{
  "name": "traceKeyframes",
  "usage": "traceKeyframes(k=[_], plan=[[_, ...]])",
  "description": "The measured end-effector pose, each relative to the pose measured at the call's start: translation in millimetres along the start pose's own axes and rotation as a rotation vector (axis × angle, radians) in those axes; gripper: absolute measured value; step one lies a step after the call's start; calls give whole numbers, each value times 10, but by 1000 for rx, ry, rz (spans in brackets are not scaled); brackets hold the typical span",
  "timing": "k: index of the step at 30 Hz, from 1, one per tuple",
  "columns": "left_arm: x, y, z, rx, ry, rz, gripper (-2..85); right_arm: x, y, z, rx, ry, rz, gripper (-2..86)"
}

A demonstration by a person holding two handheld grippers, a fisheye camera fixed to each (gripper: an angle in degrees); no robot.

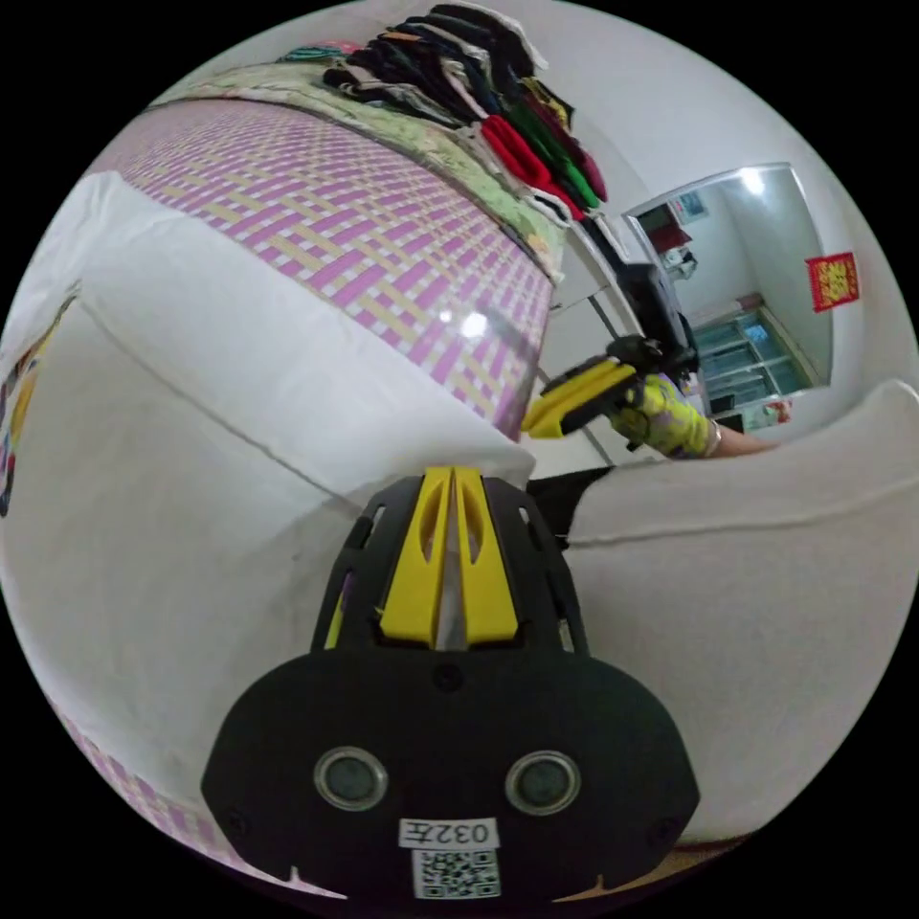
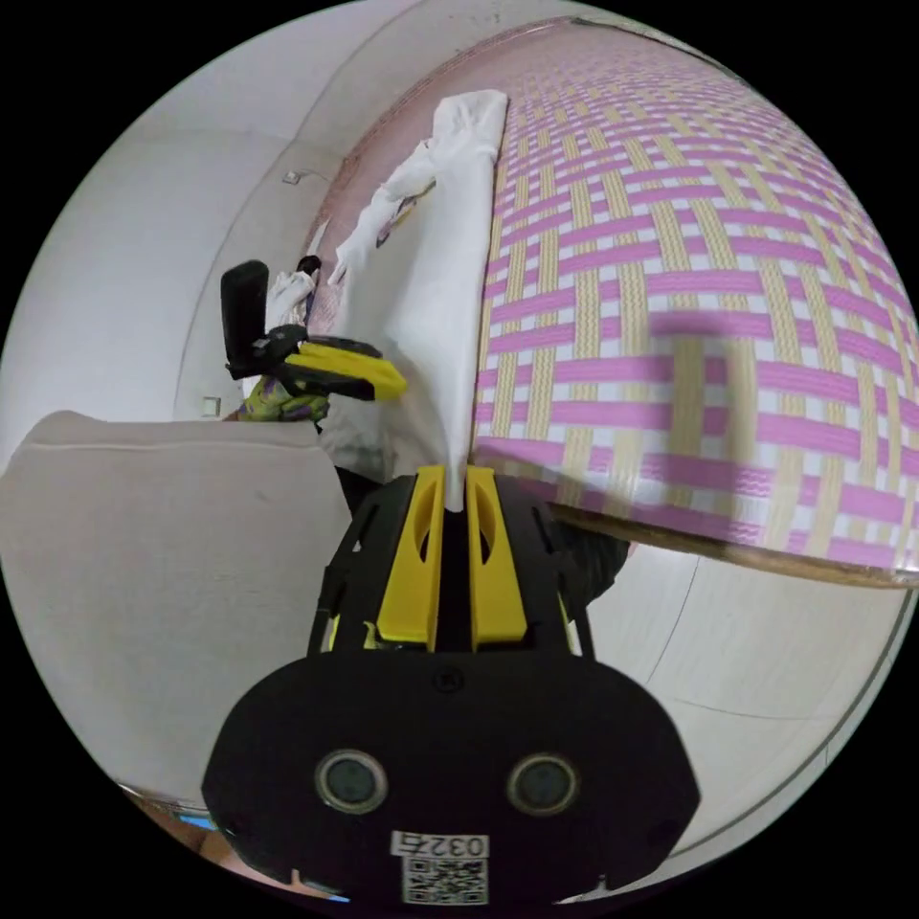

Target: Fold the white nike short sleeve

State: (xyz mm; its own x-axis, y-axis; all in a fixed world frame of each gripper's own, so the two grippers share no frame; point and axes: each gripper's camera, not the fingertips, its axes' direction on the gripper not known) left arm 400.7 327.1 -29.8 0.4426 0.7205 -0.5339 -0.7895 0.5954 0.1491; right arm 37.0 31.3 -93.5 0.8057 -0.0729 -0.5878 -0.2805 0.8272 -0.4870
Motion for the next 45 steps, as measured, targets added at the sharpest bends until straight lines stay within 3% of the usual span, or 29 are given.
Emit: traceKeyframes(k=[3,8,17,22,24,27,34,42,45], plan=[[-27,1,285,-108,-19,-26,-9,116,-313,-167,28,-5,-35,32],[-177,129,226,1,117,-122,-9,243,-1152,-223,18,-65,-123,31],[-623,742,-546,416,-41,-502,-3,128,-3118,-325,72,-47,-232,31],[-1455,1325,-1253,805,40,-820,66,80,-4056,-295,108,-60,-204,33],[-1747,1356,-1430,867,46,-863,83,100,-4318,-246,110,-83,-176,35],[-2219,1245,-1573,825,5,-928,100,124,-4725,-128,94,-102,-131,37],[-2515,1185,-1618,943,86,-834,34,92,-5402,95,86,-65,-115,37],[-1925,1191,-1719,989,-72,-698,-16,-180,-6019,336,93,-28,-172,35],[-1657,1206,-1785,997,-227,-699,-17,-347,-6253,420,98,17,-203,25]])
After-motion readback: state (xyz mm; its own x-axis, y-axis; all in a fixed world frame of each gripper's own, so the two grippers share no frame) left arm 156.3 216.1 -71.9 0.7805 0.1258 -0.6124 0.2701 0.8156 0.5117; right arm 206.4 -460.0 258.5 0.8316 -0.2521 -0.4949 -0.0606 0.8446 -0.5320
